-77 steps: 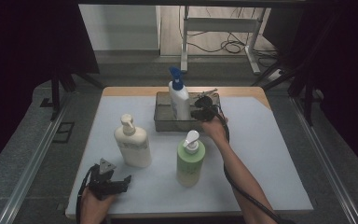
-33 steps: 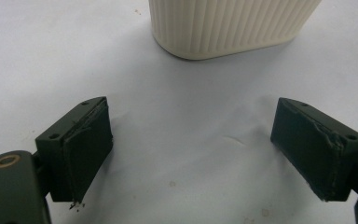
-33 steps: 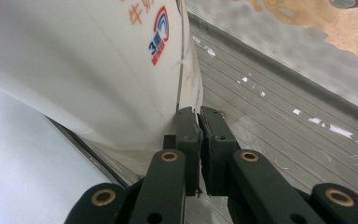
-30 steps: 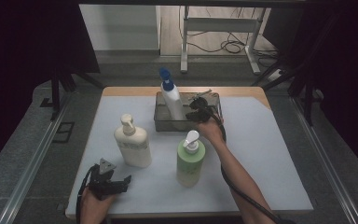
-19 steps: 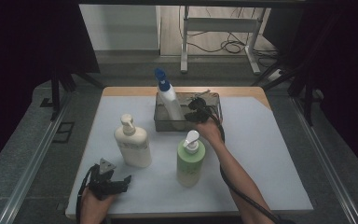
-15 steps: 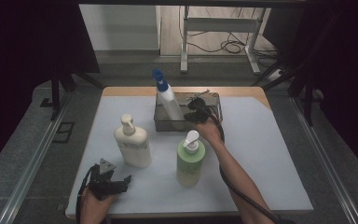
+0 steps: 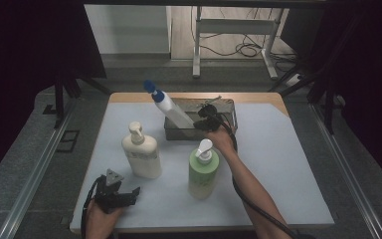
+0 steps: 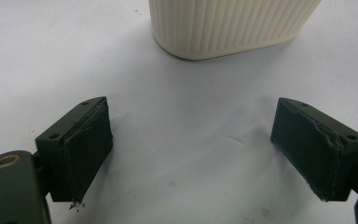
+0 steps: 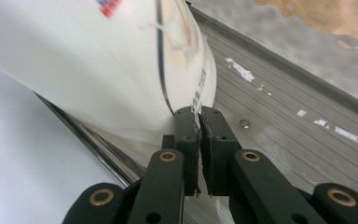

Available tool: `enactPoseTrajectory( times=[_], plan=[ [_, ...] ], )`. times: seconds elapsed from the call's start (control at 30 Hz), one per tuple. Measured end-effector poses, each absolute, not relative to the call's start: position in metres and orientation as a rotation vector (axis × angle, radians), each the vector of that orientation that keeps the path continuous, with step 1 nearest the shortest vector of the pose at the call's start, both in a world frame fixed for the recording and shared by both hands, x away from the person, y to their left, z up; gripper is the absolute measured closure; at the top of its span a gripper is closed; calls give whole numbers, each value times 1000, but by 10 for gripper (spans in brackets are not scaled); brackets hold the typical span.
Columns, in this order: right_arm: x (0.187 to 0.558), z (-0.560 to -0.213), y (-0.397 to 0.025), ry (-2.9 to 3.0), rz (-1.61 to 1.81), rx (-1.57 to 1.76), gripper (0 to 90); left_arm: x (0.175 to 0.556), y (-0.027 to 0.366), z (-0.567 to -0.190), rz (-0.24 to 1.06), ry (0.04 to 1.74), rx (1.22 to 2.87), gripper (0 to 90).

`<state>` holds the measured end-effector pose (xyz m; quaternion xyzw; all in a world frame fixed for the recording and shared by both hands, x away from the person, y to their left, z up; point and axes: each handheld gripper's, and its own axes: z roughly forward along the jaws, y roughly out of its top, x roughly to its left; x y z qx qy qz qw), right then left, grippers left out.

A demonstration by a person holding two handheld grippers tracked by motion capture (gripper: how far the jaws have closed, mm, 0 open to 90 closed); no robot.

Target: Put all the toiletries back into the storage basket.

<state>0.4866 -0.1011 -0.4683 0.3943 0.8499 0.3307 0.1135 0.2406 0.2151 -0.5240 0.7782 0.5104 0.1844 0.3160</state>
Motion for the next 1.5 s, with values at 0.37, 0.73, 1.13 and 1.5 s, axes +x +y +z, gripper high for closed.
enactPoseTrajectory(
  times=[0.37, 0.73, 1.13, 1.5],
  plan=[
    [488, -467, -96, 2511, 963, 1144, 868, 241, 215, -524, 486, 1344, 2050, 121],
    [497, -459, -88, 2501, 878, 1146, 863, 241, 215, -524, 486, 1344, 2049, 121],
    [524, -450, -91, 2483, 795, 1206, 895, 241, 215, -524, 485, 1344, 2048, 121],
    [543, -454, -87, 2485, 722, 1205, 888, 241, 215, -524, 485, 1343, 2048, 121]
  ],
)
